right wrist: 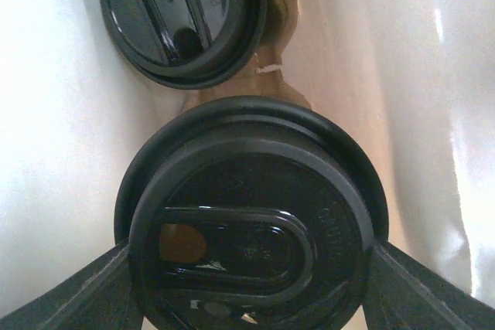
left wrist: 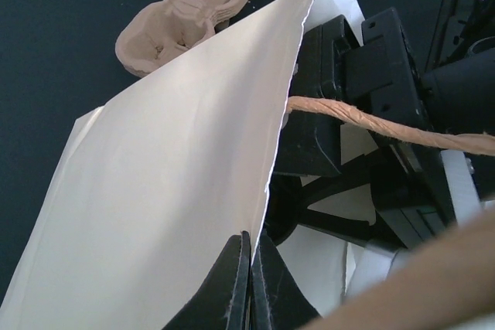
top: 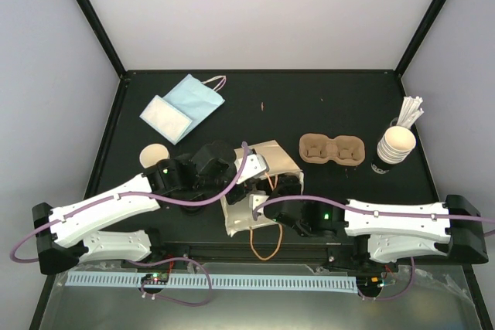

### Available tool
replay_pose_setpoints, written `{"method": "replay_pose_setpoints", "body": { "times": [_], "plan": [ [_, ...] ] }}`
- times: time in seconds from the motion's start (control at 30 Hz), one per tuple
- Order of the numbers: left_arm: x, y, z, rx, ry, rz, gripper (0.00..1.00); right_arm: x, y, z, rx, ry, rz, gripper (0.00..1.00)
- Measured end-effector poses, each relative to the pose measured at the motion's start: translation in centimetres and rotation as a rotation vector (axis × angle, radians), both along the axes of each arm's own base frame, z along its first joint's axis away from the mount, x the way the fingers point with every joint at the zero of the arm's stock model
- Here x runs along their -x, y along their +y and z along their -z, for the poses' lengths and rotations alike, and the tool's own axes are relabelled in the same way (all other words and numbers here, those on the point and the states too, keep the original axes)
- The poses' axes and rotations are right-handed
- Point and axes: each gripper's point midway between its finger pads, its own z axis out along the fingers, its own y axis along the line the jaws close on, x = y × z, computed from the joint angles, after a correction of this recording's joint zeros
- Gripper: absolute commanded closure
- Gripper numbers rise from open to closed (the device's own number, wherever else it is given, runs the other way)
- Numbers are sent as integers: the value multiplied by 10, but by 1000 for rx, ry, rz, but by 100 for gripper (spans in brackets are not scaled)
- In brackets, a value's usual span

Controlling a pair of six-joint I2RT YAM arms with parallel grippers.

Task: Pack the takeout coffee

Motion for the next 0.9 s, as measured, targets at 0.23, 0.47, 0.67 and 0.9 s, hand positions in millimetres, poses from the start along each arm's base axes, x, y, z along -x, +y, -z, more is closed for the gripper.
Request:
{"method": "replay_pose_setpoints", "body": {
  "times": [0.23,0.47,0.67,0.9],
  "plan": [
    [0,-1,-1,8,3,-5,98,-8,-5,2,-12,-16,41,43],
    [0,-2,-7,38,8,-18,98,-10,-1,5,-42,-11,55,43],
    [-4,-3,-10,61,23,-57,98,-9,4,11,-53,8,55,42],
    [-5,-2,-11,59,17,-71,99,-10,1,10,-62,10,75,42]
  ]
}}
